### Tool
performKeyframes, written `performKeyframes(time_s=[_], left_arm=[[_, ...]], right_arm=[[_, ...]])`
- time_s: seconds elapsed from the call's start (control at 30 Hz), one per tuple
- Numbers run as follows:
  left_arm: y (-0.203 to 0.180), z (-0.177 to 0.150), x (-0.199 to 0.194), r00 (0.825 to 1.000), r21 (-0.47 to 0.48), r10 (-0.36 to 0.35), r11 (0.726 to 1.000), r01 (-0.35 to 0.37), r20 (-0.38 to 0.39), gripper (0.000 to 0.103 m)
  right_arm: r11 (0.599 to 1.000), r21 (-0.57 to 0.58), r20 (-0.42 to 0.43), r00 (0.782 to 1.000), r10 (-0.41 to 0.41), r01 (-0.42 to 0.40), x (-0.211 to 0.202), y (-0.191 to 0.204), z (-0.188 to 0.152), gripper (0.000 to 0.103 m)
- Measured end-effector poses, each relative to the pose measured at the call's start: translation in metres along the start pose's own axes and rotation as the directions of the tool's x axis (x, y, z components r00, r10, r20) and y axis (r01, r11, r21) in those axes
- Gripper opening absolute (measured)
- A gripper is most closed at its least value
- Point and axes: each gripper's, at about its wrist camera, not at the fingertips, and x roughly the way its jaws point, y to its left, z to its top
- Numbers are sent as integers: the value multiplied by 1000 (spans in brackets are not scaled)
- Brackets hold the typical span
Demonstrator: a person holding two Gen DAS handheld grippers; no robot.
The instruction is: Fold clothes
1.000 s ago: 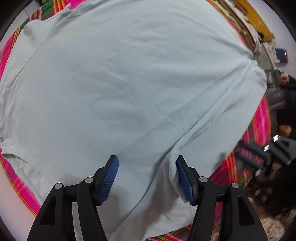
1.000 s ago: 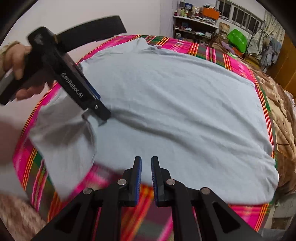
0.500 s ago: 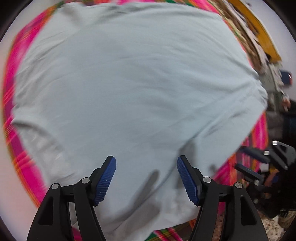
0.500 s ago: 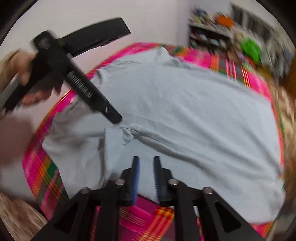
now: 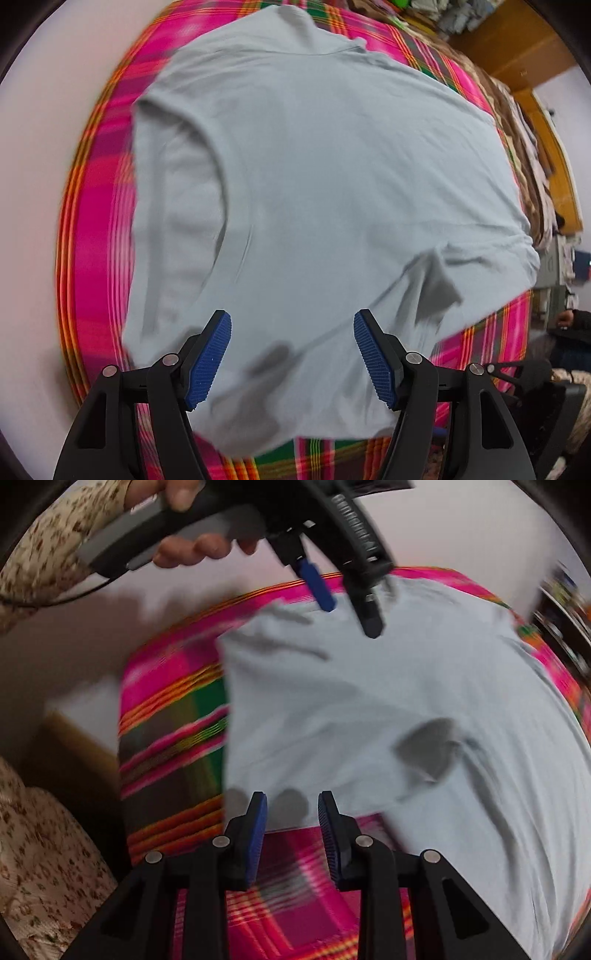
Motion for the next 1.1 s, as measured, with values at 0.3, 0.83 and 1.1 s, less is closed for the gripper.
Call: performKeyframes(time_s=[0.3,0.83,1.1], left_arm=[[33,-64,-28,987,-147,59,988,-36,148,71],[13,-87,-19,975,-270,105,962,-50,195,71],[12,-70,-26,970,-240,114,969,-61,216,71]], right_arm=[[977,-198,-55,996,66,-76,14,24,0,35],[957,-289,-86,996,-26,0,19,27,-9,5],[992,-122,-12,999,-38,36,-9,-19,34,5]])
